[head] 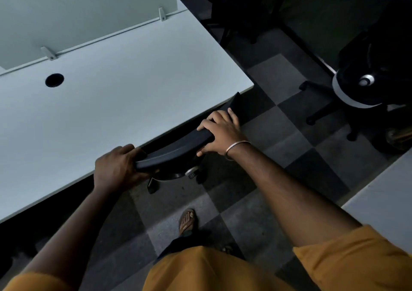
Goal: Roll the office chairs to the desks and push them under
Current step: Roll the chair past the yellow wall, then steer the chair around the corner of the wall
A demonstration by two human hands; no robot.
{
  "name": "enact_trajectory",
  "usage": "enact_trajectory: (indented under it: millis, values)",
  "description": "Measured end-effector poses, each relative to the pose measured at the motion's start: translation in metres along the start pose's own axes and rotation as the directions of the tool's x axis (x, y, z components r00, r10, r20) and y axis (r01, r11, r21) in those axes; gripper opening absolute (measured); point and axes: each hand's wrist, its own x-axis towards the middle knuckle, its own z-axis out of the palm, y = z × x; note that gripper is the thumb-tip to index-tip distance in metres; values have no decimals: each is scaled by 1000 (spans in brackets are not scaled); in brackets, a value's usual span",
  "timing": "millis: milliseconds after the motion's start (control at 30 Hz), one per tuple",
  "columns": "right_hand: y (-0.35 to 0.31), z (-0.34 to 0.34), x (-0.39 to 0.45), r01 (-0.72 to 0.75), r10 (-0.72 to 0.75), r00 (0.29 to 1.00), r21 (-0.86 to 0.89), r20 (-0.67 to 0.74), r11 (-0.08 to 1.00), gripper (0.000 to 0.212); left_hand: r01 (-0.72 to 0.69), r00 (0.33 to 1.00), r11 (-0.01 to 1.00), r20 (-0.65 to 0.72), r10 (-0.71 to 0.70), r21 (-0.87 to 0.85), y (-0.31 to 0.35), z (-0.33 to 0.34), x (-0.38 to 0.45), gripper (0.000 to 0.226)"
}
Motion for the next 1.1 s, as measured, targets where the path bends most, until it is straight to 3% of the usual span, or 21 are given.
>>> enact_trajectory:
  millis: [133, 233, 433, 600, 700, 833, 933, 1000, 1100]
  values:
    - [-13, 9, 28, -4, 10, 996, -66, 92, 998, 80, -53, 997, 999, 52, 52, 12, -30, 3, 13, 68]
    - [-4, 16, 29, 11, -11, 1000, -58, 12, 998, 75, -78, 995, 997, 66, 77, 21, -35, 6, 15, 64]
    - [-8, 17, 31, -43, 42, 999, -55, -17, 998, 68, -98, 992, 995, 81, 97, 10, -35, 3, 17, 62]
    - [-28, 20, 18, -216, 219, 972, 46, -81, 975, 94, -115, 987, 993, 115, 116, -20, -37, 2, 12, 61]
    - [-33, 25, 8, -263, 273, 957, 103, -97, 959, 100, -153, 978, 986, 132, 161, -70, -38, 1, 8, 59]
    - [-24, 26, -5, -189, 196, 979, 109, -56, 976, 98, -190, 967, 976, 150, 205, -109, -18, -4, 12, 65]
    - [-13, 26, -23, -110, 132, 989, 265, -64, 958, 93, -260, 949, 949, 133, 285, -180, 18, -6, 21, 74]
    - [1, 31, -42, -153, 195, 976, 323, -101, 934, 91, -314, 926, 914, 127, 354, -255, 43, -4, 34, 81]
    - [30, 45, -78, -344, 403, 906, 331, -129, 879, 92, -380, 897, 861, 95, 433, -338, 76, 0, 54, 89]
